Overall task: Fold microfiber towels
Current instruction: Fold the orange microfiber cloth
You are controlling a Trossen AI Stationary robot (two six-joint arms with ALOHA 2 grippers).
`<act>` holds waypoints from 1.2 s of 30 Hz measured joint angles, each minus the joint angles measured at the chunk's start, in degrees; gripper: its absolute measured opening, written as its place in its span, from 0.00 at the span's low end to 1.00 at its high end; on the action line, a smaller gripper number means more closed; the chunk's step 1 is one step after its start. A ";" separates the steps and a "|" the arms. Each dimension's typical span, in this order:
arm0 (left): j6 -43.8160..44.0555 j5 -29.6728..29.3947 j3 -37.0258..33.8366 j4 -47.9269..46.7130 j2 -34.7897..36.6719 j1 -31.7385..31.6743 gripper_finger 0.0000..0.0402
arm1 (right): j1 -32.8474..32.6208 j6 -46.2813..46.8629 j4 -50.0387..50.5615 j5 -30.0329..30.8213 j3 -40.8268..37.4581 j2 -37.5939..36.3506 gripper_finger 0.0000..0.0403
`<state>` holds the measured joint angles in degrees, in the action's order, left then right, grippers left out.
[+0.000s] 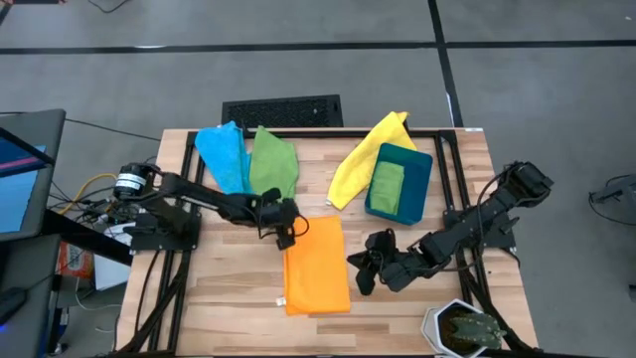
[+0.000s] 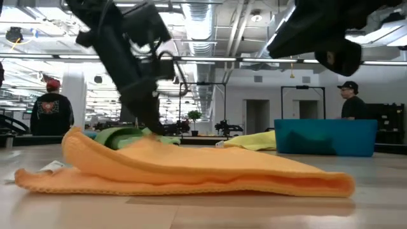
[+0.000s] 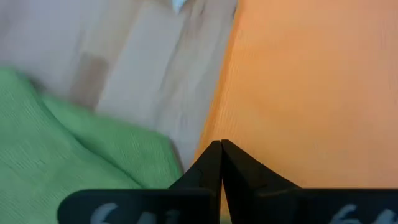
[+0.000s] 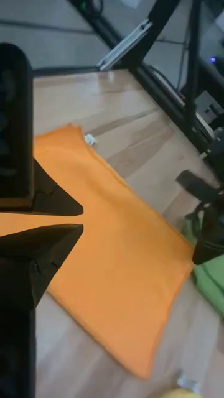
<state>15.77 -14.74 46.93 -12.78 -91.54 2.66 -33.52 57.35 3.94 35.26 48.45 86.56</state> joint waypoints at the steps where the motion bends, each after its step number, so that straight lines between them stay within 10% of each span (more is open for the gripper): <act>1: -0.86 0.47 0.84 -0.84 0.83 0.29 0.00 | 0.21 -1.80 -0.04 -0.36 0.02 0.00 0.14; 13: 4.06 0.52 2.70 -4.89 11.30 12.47 0.00 | 0.30 -8.34 -11.07 -5.42 0.06 14.20 0.14; 21: 10.84 -9.32 0.44 7.89 2.49 27.08 0.00 | 0.61 -5.47 -21.11 -11.16 0.13 21.98 0.14; 36: 20.67 -9.99 0.58 10.11 -11.51 30.29 0.00 | 1.00 -8.55 -10.80 -7.85 0.33 15.90 0.09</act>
<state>36.44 -24.73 47.51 -2.68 -103.04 32.95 -32.52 48.80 -6.86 27.41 48.78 102.46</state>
